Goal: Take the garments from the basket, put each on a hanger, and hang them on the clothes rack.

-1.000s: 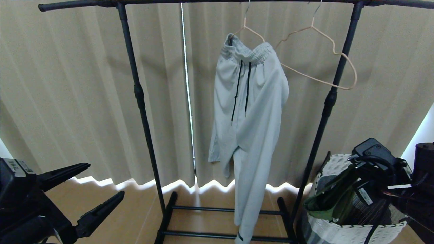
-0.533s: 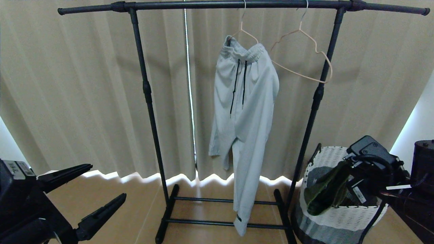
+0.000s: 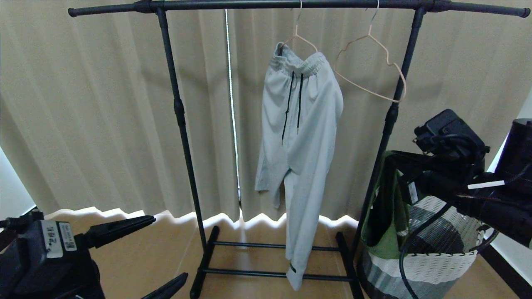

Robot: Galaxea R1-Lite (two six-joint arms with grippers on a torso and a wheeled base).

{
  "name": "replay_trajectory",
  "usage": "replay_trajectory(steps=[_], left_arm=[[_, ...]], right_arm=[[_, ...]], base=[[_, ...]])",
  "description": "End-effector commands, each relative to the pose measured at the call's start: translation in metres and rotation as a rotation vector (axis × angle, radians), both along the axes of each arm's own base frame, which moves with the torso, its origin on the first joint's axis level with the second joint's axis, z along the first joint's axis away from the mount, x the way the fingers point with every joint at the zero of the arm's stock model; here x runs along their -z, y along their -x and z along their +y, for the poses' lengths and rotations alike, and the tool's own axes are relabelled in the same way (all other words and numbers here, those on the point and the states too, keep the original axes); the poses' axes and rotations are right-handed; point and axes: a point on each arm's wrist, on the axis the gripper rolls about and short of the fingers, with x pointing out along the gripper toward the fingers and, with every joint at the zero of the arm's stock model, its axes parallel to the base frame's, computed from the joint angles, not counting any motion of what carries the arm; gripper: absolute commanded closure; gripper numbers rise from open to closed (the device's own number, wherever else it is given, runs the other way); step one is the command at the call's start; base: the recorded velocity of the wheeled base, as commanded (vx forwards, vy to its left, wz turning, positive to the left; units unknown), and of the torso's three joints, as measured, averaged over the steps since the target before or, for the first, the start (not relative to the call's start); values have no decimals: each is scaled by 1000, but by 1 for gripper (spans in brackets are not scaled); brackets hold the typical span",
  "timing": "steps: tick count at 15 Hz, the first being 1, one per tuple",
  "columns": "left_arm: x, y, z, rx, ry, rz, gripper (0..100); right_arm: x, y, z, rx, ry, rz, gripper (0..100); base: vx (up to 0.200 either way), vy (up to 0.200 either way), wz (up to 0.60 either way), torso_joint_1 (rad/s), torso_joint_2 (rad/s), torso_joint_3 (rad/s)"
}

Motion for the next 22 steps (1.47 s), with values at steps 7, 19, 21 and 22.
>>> replay_trajectory(steps=[7,19,21,22], left_arm=[[-37,-63,-142,175,141,162,0],[9,-89,-266,-7,172,381,0],[13,-96,-274,-17,177,382,0],[18,-101,-278,-50,179,375,0]], right_arm=[[-50,2,11,-132,-220,-113,100],[-73,49,23,-290,-335,-90,100],[-75,55,26,-321,-343,-95,100],[-77,59,27,-334,-348,-101,100]], base=[[0,0,0,0,0,0],[0,0,0,0,0,0],[0,0,0,0,0,0],[0,0,0,0,0,0]])
